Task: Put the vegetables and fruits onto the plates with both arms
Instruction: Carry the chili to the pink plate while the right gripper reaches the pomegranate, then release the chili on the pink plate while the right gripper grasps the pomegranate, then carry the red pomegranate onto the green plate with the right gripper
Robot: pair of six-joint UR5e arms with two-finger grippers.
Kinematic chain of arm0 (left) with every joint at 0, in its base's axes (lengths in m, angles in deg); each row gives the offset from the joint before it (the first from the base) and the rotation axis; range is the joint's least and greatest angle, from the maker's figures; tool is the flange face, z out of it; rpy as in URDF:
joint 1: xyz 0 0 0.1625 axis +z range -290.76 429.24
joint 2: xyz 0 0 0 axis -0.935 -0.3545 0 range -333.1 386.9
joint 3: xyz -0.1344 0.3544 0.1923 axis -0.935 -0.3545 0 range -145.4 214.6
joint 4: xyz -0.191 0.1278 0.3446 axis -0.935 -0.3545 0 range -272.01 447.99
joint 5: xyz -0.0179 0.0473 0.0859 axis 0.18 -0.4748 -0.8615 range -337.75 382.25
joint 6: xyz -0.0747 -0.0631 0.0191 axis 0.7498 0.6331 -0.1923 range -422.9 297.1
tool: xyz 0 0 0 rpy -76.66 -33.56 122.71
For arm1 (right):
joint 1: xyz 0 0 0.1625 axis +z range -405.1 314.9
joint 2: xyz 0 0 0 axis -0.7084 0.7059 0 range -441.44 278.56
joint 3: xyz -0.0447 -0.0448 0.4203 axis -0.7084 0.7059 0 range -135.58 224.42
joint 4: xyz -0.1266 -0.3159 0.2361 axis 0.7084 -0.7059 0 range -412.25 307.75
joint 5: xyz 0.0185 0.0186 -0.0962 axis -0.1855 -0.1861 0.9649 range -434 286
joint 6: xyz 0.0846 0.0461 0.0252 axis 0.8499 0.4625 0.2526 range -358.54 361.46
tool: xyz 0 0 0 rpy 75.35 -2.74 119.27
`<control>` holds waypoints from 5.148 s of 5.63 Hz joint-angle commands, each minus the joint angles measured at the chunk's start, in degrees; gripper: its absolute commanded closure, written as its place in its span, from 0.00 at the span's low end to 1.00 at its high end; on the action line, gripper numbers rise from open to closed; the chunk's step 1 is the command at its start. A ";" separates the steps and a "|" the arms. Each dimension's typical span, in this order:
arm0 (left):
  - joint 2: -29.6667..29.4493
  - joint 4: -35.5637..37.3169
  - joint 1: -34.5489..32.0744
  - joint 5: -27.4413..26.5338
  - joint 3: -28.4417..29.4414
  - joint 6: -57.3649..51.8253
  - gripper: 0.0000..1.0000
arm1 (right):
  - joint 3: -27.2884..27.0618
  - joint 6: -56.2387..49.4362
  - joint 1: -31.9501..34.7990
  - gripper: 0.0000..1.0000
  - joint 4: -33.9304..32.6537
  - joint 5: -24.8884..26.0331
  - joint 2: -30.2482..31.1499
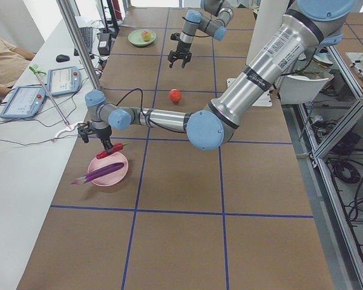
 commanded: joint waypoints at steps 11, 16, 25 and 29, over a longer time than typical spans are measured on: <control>1.66 5.53 -0.72 5.18 -13.98 5.02 0.00 | 22.87 16.63 -6.85 0.00 14.18 9.55 -9.46; 1.57 5.53 -0.54 4.74 -14.51 7.04 0.00 | 23.33 17.53 -6.68 0.75 14.58 11.40 -10.26; 13.70 5.26 1.04 4.38 -31.73 4.50 0.00 | 21.98 -37.47 26.43 1.00 1.03 8.13 5.19; 13.79 5.17 3.85 4.30 -31.65 5.20 0.00 | 38.26 -36.53 27.09 1.00 14.05 26.45 6.61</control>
